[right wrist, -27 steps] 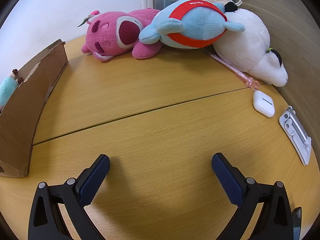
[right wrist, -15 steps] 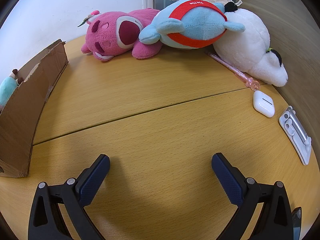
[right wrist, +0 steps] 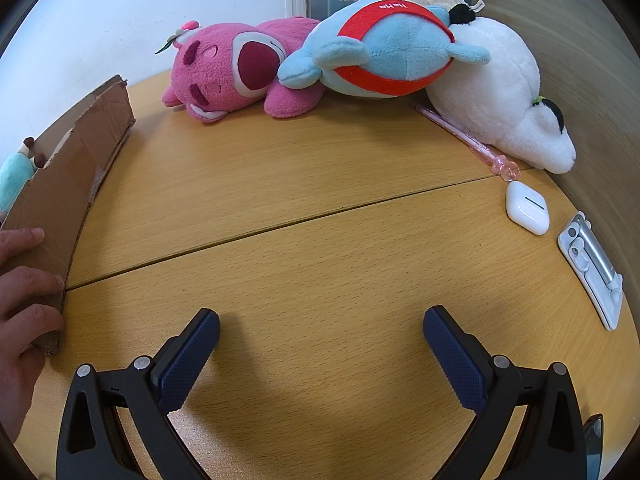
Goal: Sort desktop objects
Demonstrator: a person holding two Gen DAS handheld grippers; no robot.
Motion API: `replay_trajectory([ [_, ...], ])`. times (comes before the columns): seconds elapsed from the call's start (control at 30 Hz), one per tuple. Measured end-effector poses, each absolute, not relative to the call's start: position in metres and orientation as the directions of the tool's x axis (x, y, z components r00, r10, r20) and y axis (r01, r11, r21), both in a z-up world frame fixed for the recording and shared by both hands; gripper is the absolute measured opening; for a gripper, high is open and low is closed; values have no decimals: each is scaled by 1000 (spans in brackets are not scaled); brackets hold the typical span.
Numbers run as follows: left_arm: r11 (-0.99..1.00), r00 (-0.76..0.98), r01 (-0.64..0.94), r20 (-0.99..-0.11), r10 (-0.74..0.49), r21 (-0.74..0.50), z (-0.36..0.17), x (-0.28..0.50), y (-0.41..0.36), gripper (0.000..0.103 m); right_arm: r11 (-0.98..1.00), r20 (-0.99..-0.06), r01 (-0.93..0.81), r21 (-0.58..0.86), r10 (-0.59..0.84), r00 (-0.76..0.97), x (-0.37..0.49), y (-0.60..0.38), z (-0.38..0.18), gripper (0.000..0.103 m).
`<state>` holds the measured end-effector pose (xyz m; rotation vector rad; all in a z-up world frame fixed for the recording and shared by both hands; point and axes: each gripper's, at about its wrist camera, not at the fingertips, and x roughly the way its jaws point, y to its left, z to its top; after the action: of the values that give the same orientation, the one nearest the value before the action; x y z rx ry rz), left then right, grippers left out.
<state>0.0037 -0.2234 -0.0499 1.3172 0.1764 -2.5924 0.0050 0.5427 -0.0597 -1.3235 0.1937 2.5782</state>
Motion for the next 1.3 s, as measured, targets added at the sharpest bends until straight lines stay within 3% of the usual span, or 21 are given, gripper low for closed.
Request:
replay_trajectory([
  [1.3, -966, -570, 258, -808, -148, -4, -50, 0, -225, 103, -964, -814, -267, 9, 148, -562, -2, 532, -61, 103],
])
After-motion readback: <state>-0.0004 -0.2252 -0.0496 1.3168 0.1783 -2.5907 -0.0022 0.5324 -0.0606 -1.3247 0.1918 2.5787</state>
